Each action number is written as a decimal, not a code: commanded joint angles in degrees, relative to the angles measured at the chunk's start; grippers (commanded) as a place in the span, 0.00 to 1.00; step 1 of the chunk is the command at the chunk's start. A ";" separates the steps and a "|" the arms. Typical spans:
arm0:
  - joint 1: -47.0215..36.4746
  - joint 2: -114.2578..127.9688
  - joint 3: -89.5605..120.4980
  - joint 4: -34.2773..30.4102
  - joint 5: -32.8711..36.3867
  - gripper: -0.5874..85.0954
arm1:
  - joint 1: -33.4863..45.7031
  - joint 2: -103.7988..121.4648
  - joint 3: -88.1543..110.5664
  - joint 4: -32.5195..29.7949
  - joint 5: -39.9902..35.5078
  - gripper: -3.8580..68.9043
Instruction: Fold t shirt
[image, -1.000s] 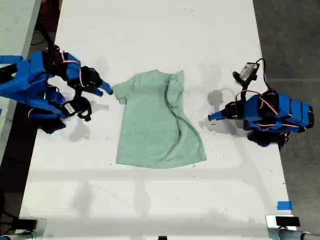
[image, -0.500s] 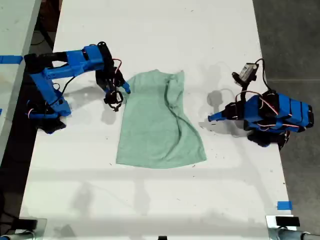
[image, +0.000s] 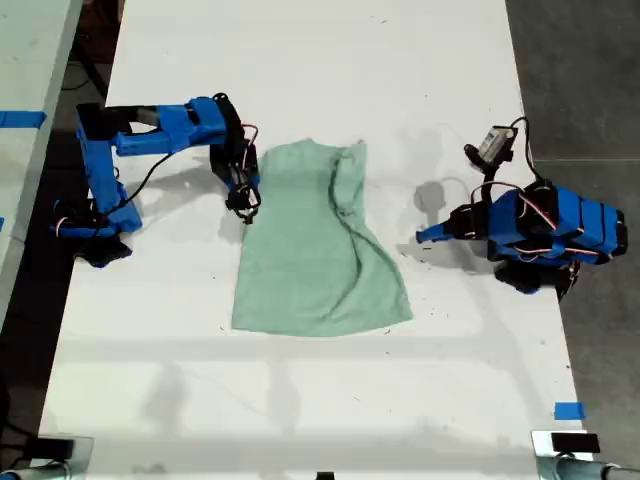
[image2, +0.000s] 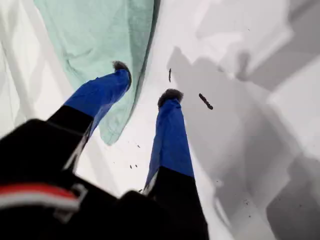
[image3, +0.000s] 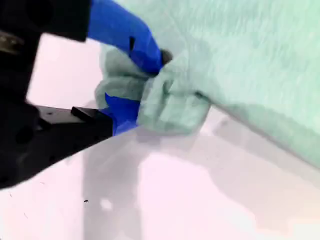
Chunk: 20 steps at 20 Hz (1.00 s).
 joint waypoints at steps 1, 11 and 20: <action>1.23 -0.09 -2.64 2.29 -1.58 0.01 | 0.00 0.53 -0.44 1.05 -0.53 0.26; 7.65 2.81 -22.59 11.34 -1.58 0.00 | 0.26 0.53 -0.26 1.05 -0.88 0.26; 11.34 -10.28 -40.61 8.53 2.64 0.00 | 0.00 0.53 -0.26 1.05 -1.05 0.26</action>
